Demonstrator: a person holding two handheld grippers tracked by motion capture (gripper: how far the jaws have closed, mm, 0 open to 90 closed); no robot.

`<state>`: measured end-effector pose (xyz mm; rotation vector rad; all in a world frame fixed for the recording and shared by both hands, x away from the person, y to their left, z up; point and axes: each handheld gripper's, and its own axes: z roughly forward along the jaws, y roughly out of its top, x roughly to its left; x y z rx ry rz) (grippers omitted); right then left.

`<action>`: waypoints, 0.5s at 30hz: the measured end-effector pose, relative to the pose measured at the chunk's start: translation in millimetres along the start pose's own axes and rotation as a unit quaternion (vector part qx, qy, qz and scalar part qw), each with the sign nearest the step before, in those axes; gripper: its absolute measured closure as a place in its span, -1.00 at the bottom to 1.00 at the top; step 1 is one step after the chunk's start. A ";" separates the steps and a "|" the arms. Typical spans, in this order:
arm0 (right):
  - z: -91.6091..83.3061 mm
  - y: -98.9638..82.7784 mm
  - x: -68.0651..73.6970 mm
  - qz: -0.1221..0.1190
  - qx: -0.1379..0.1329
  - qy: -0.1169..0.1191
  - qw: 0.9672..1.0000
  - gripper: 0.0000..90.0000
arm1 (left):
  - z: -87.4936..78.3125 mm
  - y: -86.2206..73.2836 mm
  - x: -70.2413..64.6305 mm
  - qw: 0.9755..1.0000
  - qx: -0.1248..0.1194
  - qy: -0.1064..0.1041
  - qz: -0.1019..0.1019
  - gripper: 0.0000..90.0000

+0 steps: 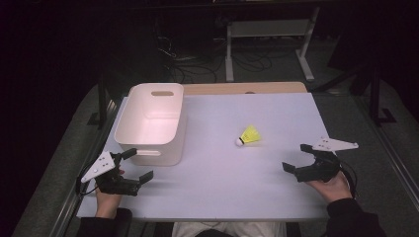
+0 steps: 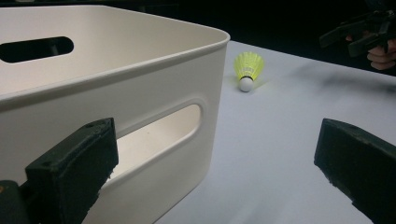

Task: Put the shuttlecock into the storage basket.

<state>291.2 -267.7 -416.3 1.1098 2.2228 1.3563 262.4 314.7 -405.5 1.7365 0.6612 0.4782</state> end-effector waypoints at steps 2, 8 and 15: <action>0.0 0.0 0.2 -0.001 0.001 0.000 1.000 -1.00 | -0.1 0.0 0.1 1.000 -0.001 -0.001 -0.001 -1.00; -0.7 -0.2 0.8 -0.003 0.001 -0.001 1.000 -1.00 | -0.2 0.1 0.1 1.000 -0.001 -0.001 -0.002 -1.00; -0.3 -0.1 1.1 -0.006 0.003 0.000 1.000 -1.00 | -0.8 0.3 0.3 1.000 -0.003 0.002 -0.001 -1.00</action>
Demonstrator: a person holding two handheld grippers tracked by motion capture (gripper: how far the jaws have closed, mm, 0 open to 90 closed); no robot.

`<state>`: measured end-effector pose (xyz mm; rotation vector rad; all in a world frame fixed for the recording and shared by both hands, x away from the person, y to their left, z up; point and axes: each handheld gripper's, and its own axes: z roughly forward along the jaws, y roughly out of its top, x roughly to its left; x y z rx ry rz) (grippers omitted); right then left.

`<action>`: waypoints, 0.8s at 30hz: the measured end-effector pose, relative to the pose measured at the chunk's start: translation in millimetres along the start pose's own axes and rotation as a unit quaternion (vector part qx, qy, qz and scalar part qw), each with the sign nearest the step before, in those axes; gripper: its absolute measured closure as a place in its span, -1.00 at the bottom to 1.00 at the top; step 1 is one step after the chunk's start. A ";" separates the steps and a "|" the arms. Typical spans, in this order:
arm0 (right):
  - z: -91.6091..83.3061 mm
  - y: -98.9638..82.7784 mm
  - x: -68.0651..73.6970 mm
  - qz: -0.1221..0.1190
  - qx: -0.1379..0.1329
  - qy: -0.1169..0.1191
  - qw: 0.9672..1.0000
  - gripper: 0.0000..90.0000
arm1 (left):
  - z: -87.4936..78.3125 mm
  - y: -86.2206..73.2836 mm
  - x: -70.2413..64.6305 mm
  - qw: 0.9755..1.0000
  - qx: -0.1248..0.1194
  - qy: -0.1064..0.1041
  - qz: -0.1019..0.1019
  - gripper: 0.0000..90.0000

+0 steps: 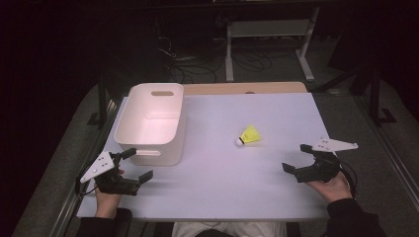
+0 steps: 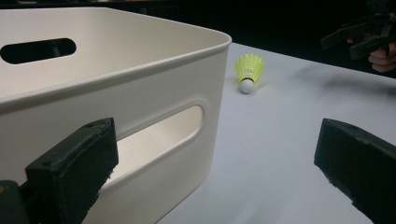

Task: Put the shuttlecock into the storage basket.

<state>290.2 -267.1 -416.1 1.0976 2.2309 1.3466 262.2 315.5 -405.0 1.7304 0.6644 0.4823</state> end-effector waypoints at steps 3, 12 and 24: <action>-0.7 -0.3 -0.7 -0.002 0.005 -0.001 1.000 -1.00 | -0.1 0.0 0.0 1.000 -0.001 0.000 0.000 -1.00; -1.3 0.4 -0.8 0.000 0.006 0.000 1.000 -1.00 | -0.3 0.0 -0.1 1.000 -0.001 0.001 0.000 -1.00; -1.6 7.6 1.7 -0.003 0.005 -0.001 1.000 -1.00 | -0.4 -0.7 -0.8 1.000 0.005 -0.002 0.002 -1.00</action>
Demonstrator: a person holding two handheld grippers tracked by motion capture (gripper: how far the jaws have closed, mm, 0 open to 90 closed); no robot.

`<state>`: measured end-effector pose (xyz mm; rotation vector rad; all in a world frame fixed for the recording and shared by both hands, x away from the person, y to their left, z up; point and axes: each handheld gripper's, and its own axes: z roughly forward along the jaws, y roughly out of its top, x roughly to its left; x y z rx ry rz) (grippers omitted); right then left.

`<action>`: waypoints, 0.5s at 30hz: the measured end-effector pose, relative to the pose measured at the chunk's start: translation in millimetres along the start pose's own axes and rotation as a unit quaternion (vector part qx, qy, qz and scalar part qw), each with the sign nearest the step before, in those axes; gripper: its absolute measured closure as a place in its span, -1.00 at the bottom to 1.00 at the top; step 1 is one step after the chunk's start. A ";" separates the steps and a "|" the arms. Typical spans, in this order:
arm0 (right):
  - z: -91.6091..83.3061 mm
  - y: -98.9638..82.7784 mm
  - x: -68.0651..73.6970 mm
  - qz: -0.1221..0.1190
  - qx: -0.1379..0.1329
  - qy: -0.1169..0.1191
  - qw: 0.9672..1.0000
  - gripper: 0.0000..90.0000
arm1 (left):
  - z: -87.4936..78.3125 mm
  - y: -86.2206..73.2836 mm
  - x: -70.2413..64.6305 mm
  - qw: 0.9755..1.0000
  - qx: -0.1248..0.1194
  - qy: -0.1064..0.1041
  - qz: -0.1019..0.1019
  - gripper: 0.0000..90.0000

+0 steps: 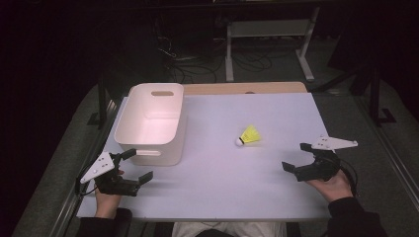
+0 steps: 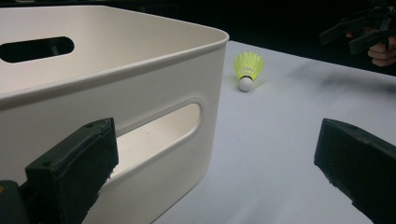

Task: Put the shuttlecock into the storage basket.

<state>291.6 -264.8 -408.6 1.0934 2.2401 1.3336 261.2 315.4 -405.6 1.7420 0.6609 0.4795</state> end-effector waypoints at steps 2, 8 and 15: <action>-0.3 3.2 0.9 -0.004 0.001 0.000 1.000 -1.00 | 0.4 -0.1 0.0 1.000 0.001 0.000 0.000 -1.00; -1.0 8.2 0.4 -0.006 0.005 0.004 1.000 -1.00 | 0.5 -0.3 0.3 1.000 0.001 0.001 -0.003 -1.00; -1.9 15.7 -0.4 -0.011 0.004 0.005 1.000 -1.00 | 0.3 -0.5 0.5 1.000 0.002 0.002 -0.004 -1.00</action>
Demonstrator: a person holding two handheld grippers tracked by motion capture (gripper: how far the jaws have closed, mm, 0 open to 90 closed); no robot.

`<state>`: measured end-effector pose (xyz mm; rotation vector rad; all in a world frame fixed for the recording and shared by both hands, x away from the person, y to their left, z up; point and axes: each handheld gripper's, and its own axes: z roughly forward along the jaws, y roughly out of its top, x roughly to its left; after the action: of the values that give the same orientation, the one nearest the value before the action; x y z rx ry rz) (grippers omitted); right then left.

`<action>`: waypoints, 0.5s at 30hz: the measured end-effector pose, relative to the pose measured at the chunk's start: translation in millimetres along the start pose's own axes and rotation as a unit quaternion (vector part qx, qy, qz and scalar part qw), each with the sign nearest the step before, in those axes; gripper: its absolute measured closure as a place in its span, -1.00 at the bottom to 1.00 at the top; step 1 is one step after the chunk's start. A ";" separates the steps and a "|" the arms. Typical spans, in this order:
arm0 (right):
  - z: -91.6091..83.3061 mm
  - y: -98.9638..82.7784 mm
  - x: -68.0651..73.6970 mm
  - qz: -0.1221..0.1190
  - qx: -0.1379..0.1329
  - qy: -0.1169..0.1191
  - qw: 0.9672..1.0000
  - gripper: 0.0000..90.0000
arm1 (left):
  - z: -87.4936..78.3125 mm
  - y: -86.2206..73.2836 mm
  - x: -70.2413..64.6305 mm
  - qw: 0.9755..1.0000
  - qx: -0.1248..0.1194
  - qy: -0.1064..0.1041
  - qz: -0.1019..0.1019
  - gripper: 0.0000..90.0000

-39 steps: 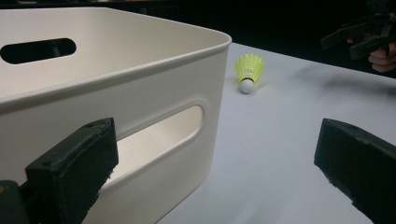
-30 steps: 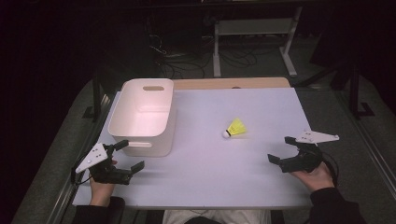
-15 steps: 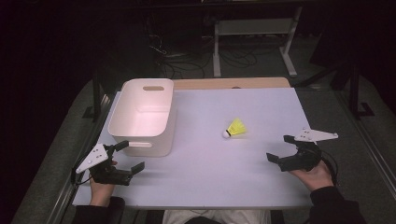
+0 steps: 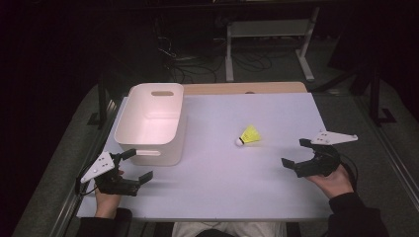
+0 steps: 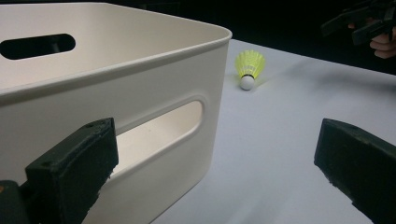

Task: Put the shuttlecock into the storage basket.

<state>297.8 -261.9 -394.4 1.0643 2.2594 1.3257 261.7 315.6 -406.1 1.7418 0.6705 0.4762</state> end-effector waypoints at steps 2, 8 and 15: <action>0.7 2.0 -0.3 -0.001 0.002 0.001 1.000 -1.00 | 0.1 0.0 0.0 1.000 0.000 0.000 0.000 -1.00; 0.9 5.7 -0.7 -0.004 0.007 0.004 1.000 -1.00 | 0.2 0.0 0.1 1.000 -0.001 0.000 -0.001 -1.00; 2.3 12.3 -1.2 -0.009 0.011 0.008 1.000 -1.00 | 0.0 0.0 0.0 1.000 -0.002 0.000 -0.001 -1.00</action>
<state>305.4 -257.8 -385.3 1.0418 2.2941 1.3107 261.7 315.7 -406.1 1.7374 0.6707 0.4747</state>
